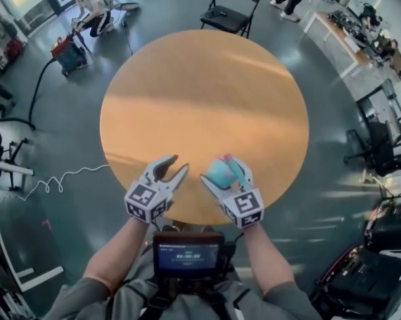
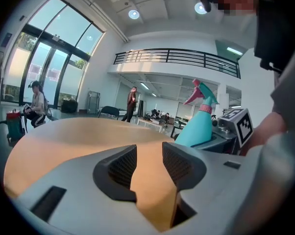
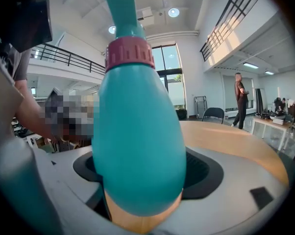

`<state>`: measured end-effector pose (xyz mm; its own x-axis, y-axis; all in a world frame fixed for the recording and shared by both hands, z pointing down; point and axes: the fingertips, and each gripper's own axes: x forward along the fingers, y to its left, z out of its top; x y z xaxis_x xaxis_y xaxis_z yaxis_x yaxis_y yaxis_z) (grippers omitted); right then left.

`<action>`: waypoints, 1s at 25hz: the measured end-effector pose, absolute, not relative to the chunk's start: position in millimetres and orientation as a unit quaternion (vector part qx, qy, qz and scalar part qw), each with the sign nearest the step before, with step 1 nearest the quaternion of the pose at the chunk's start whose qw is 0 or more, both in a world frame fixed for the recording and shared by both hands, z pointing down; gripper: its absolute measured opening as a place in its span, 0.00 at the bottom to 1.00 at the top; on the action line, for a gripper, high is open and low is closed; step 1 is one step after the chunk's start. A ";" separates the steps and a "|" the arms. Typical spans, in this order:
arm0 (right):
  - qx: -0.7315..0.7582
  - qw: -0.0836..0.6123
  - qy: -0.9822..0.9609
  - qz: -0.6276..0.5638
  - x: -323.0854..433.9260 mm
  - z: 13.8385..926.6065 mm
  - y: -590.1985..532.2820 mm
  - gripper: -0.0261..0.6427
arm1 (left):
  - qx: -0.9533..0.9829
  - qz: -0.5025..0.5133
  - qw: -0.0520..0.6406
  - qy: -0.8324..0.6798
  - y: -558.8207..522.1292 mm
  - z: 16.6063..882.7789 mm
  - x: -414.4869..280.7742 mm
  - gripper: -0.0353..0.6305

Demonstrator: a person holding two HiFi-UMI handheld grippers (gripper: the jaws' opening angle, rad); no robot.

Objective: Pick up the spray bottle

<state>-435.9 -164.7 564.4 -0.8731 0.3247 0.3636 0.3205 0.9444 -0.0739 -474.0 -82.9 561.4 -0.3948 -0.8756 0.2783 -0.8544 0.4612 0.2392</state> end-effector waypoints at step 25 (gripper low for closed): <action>-0.139 0.122 -0.983 0.012 -422.1 414.1 -203.4 0.70 | 0.540 -0.037 0.081 -0.837 -79.2 432.9 -470.9 0.06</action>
